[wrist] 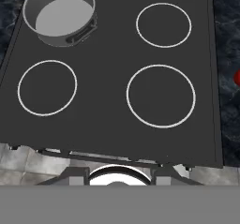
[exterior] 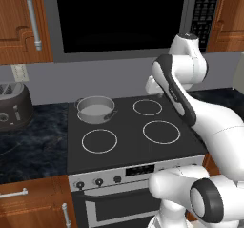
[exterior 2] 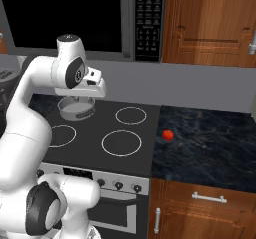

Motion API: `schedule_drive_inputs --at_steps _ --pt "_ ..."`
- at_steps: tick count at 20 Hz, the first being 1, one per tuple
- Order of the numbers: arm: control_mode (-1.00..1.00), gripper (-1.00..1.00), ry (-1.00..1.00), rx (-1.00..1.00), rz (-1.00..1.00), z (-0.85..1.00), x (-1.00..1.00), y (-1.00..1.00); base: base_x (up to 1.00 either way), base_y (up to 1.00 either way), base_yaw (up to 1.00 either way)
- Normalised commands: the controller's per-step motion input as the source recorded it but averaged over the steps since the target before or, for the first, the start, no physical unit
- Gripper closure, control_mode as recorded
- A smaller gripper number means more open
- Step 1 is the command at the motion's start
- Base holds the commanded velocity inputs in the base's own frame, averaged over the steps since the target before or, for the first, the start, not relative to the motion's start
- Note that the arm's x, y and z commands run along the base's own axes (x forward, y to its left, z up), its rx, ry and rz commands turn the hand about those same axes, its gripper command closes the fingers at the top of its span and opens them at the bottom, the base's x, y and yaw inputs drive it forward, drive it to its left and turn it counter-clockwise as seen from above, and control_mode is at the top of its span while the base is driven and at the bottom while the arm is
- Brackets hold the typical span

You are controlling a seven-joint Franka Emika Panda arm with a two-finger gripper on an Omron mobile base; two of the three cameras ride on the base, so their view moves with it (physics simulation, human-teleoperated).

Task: Turn on the burner for the pot on the stove. Wait thirty seconds for the pot to heat up. Then add the tomato to the pot.

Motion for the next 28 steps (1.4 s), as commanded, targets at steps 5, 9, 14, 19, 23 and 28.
schedule_drive_inputs --at_steps 5,9,14,19,23,28 --pt "-1.0 -1.0 0.0 0.0 0.0 0.0 -0.25 0.11 0.0 0.0 0.0" --pt "-1.0 -1.0 -0.03 0.0 0.0 0.0 -0.47 0.3 0.0 0.0 0.0" --pt "-1.0 -1.0 -0.16 -0.05 -0.01 0.0 -0.64 0.52 0.0 0.0 0.0" --pt "-1.0 -1.0 -0.33 -0.1 -0.03 -0.03 -0.69 0.72 0.0 0.0 0.0" --pt "-1.0 -1.0 -0.37 -0.03 -0.05 -0.19 -0.84 0.61 0.0 0.0 0.0" --pt "-1.0 -1.0 -0.31 0.0 -0.15 -0.38 -1.0 0.32 0.0 0.0 0.0"
